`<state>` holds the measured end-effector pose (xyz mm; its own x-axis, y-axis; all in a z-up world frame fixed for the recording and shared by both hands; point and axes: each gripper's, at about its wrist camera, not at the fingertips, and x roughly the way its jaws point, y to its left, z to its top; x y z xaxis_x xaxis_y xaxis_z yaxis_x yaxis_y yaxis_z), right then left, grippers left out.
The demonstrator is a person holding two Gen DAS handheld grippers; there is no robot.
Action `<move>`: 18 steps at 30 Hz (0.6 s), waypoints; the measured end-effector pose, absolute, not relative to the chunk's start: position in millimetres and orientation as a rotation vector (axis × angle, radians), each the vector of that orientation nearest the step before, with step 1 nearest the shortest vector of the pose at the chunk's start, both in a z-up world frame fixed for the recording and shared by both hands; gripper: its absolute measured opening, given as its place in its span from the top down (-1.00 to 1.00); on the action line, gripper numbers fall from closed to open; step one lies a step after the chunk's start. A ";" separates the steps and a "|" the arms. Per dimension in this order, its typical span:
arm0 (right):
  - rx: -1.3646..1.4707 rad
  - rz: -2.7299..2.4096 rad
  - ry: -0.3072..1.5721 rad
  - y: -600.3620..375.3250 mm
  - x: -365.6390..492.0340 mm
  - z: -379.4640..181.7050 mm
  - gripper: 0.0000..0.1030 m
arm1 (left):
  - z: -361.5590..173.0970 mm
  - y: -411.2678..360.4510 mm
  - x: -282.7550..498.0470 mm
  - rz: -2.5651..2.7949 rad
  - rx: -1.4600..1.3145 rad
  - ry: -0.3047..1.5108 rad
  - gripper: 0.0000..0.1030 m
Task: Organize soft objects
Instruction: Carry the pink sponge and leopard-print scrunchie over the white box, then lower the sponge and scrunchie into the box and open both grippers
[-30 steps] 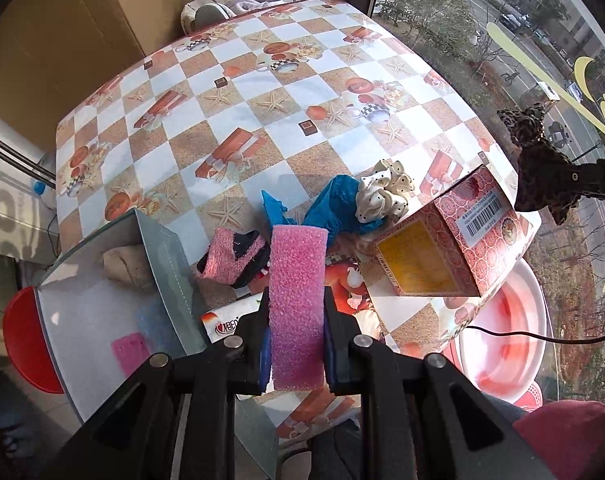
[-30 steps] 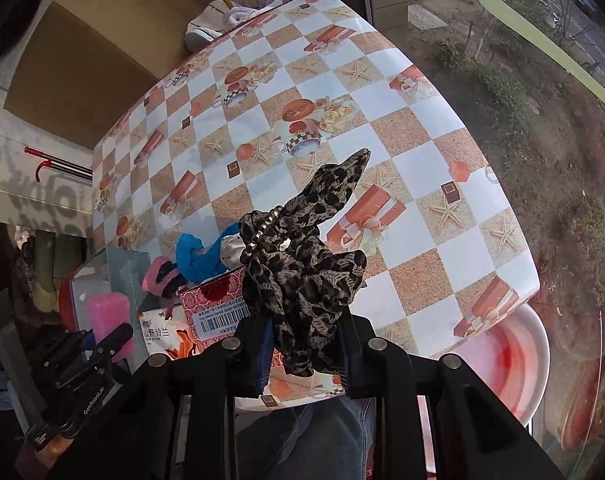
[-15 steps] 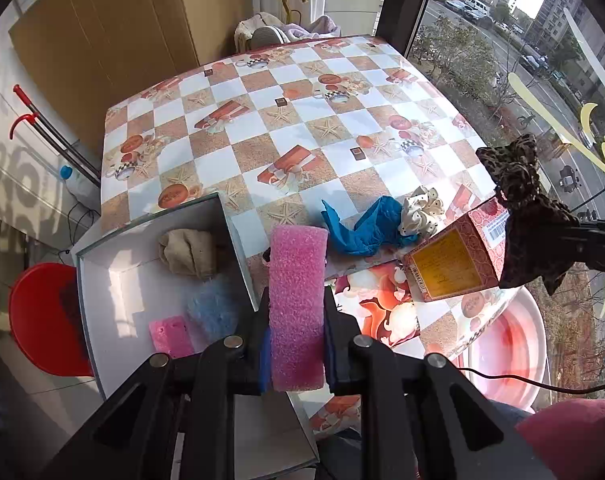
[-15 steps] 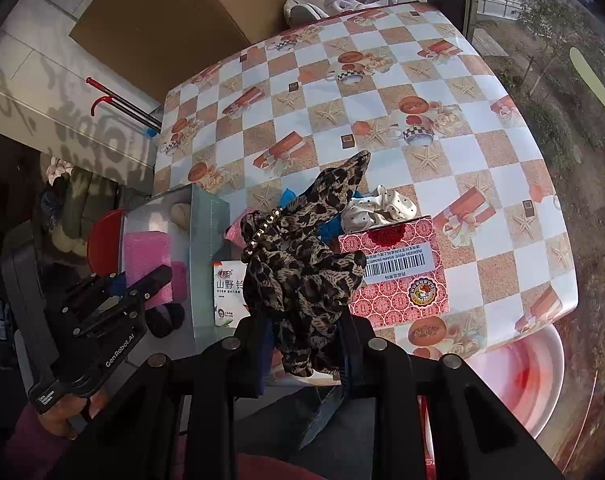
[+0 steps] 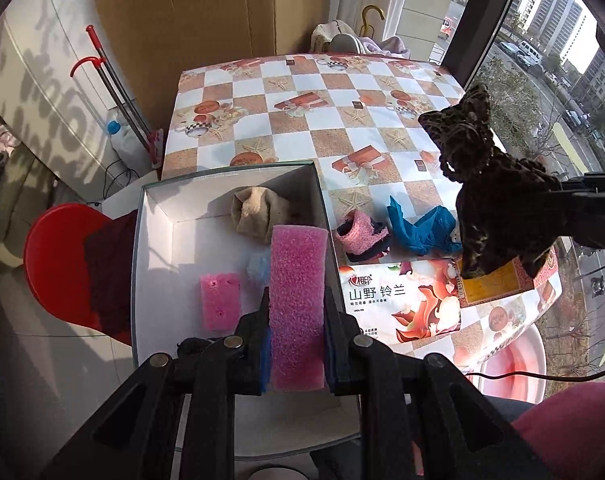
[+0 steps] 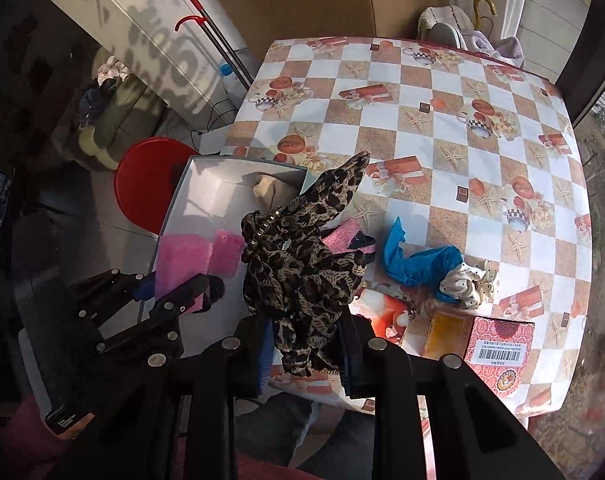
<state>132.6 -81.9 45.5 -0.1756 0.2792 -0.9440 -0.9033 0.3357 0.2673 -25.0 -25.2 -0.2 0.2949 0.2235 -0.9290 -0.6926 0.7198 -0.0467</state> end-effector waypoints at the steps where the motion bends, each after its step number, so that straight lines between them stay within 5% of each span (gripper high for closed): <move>1: -0.644 1.206 1.339 -74.8 127.7 46.1 0.47 | -0.7 -24.4 -28.5 0.655 -0.504 1.112 0.57; 18: -0.763 1.369 1.388 -35.8 68.1 22.8 0.46 | -8.5 -24.0 -64.1 0.776 -0.593 1.121 0.57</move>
<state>68.1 -35.8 22.8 -0.2998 0.2041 -0.9319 -0.9289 0.1599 0.3339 -64.1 -24.0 -8.5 0.2296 0.2447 -0.9420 -0.7956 0.6048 -0.0368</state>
